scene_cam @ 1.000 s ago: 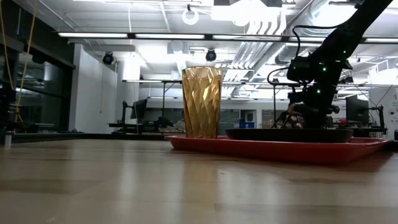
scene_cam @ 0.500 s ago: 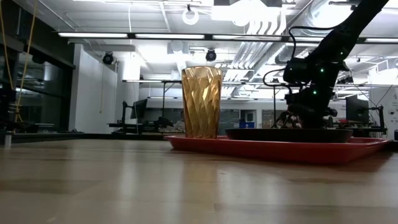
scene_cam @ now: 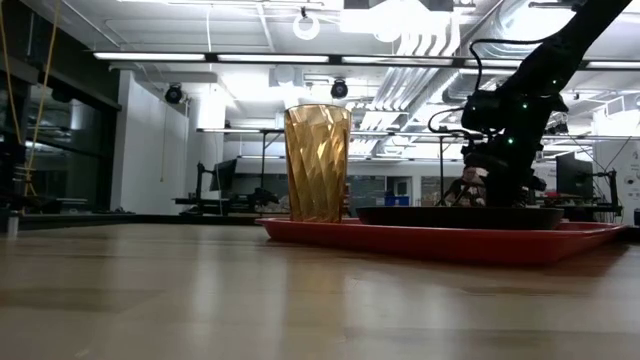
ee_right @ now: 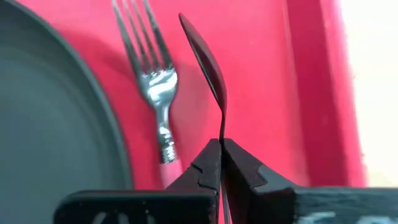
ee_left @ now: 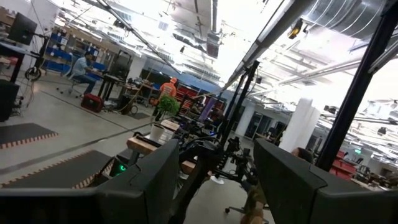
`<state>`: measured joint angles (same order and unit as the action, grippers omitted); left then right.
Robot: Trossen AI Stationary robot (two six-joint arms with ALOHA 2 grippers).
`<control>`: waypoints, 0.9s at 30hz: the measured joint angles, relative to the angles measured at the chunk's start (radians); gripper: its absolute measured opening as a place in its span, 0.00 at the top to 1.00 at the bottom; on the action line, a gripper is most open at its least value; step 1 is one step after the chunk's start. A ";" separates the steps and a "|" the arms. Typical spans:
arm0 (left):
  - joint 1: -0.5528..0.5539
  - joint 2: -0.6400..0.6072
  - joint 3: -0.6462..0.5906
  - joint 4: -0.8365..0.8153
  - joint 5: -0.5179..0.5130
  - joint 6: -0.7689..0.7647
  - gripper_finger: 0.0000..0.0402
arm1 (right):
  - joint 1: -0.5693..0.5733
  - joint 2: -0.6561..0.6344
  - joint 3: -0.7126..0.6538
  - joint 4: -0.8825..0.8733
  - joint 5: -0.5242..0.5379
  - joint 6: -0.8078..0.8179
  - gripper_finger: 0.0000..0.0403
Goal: Pick and place plate/cup/fork/spoon on tray
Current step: Put the black spoon on the red serving tray to the right of the pink fork
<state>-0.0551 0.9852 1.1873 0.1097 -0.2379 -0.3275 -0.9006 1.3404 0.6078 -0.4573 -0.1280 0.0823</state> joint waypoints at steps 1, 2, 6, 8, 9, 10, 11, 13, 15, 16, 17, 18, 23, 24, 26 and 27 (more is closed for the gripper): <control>0.000 0.000 0.000 0.000 0.000 0.000 0.50 | -0.011 0.001 -0.001 -0.006 -0.027 0.005 1.00; 0.000 0.000 0.000 0.000 0.000 -0.001 0.50 | -0.021 0.002 -0.001 -0.011 -0.051 0.007 1.00; 0.000 0.000 0.000 0.000 0.000 -0.001 0.50 | -0.066 0.002 -0.001 -0.009 -0.154 0.007 1.00; 0.000 0.000 0.000 0.000 0.000 -0.001 0.50 | -0.091 0.002 -0.001 -0.006 -0.207 0.007 1.00; 0.000 0.000 0.000 0.000 0.000 -0.002 0.50 | -0.105 0.002 -0.001 -0.008 -0.225 0.007 1.00; 0.000 0.000 0.000 0.000 0.000 -0.003 0.50 | -0.118 0.002 -0.001 -0.011 -0.235 0.012 1.00; 0.000 0.000 0.000 0.000 0.000 -0.004 0.50 | -0.132 0.002 -0.001 -0.014 -0.247 0.016 1.00; 0.000 0.000 0.000 0.000 0.000 -0.010 0.50 | -0.153 0.002 -0.001 -0.006 -0.295 0.028 1.00; 0.000 0.000 0.000 0.000 0.000 -0.010 0.50 | -0.167 0.006 -0.001 -0.002 -0.323 0.034 1.00; 0.000 0.000 0.000 0.000 0.000 -0.010 0.50 | -0.167 0.008 -0.001 -0.003 -0.329 0.036 1.00; 0.000 0.000 0.000 0.000 0.000 -0.010 0.50 | -0.166 0.008 -0.001 -0.002 -0.337 0.041 1.00; 0.000 0.000 0.000 0.000 0.000 -0.010 0.50 | -0.166 0.011 -0.001 0.000 -0.345 0.046 1.00; 0.000 0.000 0.000 0.000 0.000 -0.011 0.50 | -0.147 0.042 -0.001 0.007 -0.342 0.049 1.00; 0.000 0.000 0.000 0.000 0.000 -0.011 0.50 | -0.141 0.044 -0.002 0.005 -0.333 0.049 1.00; 0.000 0.000 0.000 0.000 0.000 -0.011 0.50 | -0.133 0.045 -0.002 0.004 -0.317 0.049 1.00; 0.000 0.000 0.000 0.000 0.000 -0.011 0.50 | -0.129 0.048 -0.001 0.005 -0.313 0.049 1.00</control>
<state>-0.0551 0.9852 1.1873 0.1101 -0.2377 -0.3382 -1.0298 1.3883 0.6064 -0.4522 -0.4410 0.1310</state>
